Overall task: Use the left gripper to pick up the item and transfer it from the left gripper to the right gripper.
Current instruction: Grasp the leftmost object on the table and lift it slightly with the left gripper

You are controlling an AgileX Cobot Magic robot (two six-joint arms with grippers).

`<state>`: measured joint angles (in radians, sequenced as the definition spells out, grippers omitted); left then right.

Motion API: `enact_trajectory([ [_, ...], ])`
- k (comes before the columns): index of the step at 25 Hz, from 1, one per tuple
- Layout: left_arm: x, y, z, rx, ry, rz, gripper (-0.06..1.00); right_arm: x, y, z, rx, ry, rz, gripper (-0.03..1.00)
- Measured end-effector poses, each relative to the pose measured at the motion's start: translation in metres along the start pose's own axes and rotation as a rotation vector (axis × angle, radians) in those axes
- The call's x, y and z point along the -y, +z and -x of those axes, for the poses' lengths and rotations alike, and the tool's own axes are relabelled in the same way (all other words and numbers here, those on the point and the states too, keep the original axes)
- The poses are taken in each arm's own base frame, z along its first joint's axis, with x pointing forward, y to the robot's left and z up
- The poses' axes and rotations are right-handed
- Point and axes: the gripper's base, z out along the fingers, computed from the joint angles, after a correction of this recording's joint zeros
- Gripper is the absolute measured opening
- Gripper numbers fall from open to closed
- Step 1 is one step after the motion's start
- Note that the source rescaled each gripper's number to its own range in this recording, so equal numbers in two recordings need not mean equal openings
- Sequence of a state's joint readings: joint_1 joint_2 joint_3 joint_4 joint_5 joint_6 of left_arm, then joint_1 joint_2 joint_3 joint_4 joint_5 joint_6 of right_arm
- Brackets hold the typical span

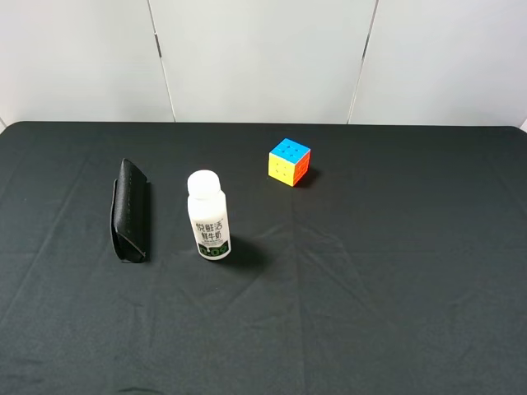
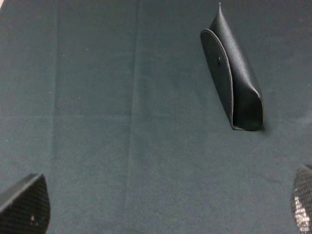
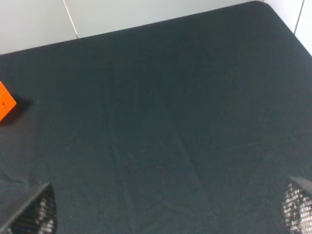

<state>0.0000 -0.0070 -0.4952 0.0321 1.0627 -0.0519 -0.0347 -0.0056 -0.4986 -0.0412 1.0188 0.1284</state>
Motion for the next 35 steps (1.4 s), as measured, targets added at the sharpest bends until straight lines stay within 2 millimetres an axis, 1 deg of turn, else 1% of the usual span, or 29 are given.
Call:
enact_trajectory([
  [35,-0.0005,0.0,0.0,0.0,0.002,0.006,0.98,0.0,0.0,0.0001,0.001,0.0,0.0,1.0],
])
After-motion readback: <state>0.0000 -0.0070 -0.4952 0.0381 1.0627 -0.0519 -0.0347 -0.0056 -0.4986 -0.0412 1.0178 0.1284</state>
